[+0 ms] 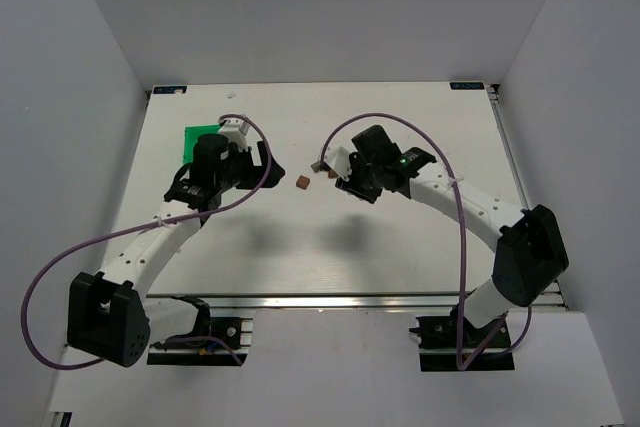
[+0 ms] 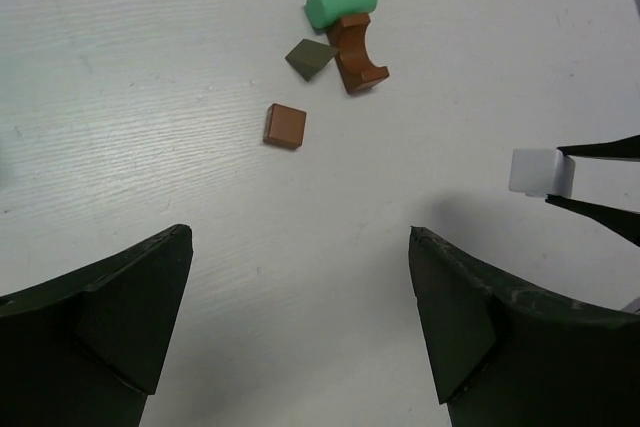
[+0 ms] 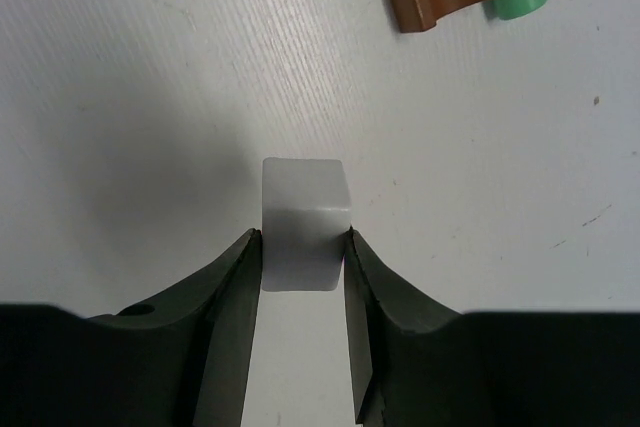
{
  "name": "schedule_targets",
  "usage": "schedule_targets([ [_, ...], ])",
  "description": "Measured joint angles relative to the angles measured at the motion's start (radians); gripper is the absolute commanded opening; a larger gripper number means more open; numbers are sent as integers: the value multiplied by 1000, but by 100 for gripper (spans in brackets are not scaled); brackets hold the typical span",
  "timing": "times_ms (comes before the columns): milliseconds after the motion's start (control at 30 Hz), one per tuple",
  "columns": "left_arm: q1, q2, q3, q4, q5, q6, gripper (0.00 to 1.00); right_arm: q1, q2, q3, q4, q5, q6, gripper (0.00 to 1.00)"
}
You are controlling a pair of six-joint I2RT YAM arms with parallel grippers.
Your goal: Build the wood block tower
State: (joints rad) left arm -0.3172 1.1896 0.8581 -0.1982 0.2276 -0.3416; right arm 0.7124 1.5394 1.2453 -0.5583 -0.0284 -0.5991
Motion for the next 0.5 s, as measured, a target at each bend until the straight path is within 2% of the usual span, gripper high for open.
schedule_targets([
  [167,0,29,0,-26,-42,0,98,0,60,9,-50,25,-80,0],
  [500,1,60,-1,-39,-75,9,98,-14,293,68,-103,108,-145,0],
])
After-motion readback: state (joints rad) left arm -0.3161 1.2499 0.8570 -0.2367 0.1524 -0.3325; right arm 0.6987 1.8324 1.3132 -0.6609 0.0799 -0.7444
